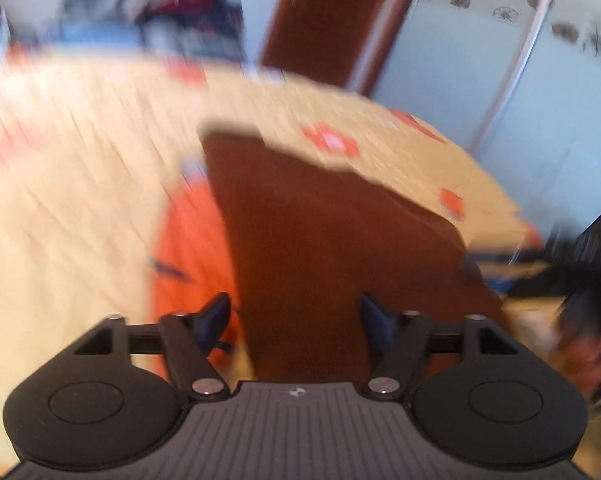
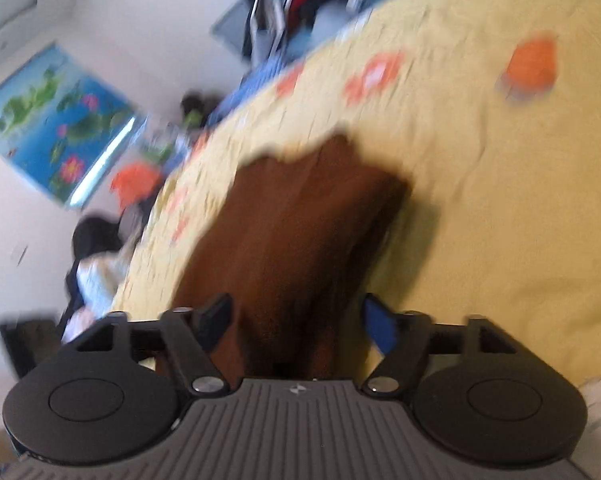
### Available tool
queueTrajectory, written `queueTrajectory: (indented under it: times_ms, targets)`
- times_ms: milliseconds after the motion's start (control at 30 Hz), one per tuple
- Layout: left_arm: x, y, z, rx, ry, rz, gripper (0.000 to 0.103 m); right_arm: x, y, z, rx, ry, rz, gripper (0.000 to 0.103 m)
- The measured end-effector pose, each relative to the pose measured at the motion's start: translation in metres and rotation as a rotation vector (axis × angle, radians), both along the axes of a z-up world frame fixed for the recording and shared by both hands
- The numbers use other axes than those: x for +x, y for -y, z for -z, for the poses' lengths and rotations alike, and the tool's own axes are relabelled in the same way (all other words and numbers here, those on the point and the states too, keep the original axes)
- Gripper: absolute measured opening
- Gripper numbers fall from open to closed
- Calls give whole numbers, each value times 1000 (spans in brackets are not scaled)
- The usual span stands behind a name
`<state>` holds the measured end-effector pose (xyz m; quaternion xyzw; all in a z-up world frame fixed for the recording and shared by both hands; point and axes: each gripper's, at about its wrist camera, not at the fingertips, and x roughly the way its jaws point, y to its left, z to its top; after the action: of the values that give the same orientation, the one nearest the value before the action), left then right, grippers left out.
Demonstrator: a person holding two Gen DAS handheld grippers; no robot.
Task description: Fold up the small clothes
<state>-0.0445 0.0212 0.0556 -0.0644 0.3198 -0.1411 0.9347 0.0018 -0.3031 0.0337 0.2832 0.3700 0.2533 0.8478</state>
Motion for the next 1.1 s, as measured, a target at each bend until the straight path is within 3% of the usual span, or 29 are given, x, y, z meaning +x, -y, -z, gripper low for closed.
queueTrajectory:
  times_ms: [100,167,233,300,333,400,433,467,567,633,700,767,833,933,1000,1100]
  targets:
    - [-27,19,-17,94,195,51,74,10,6,-32,-18,128,99,80]
    - [-29,37,-17,98,241,150,74,28,-14,-45,-9,156,30,80]
    - [-15,56,-7,109,190,198,74,52,-48,-48,-14,154,-100,93]
    - [7,66,8,125,72,167,74,77,-80,-37,-57,120,-160,97]
    - [11,67,12,119,67,150,76,91,-93,-29,-120,78,-170,97]
    - [9,67,15,103,78,162,82,115,-112,-3,-272,-1,-185,91]
    - [10,68,17,101,82,160,83,116,-110,5,-265,82,-210,92]
    - [8,68,20,95,98,157,86,118,-110,10,-260,109,-238,92]
    - [4,74,29,125,138,174,94,123,-114,4,-277,64,-237,89]
    - [6,76,29,120,134,176,97,128,-118,-9,-337,40,-195,80]
    - [9,75,29,100,130,186,100,128,-120,-27,-352,57,-150,82]
    - [9,75,28,87,128,189,101,127,-135,-46,-325,117,-223,83]
    - [4,76,27,90,128,193,102,129,-160,-55,-281,115,-334,94]
    - [5,76,27,93,127,195,102,149,-204,-43,-291,60,-468,99]
    - [7,76,28,90,127,194,102,170,-224,-18,-364,-21,-460,99]
    - [10,75,28,83,123,189,102,182,-231,2,-398,72,-446,103]
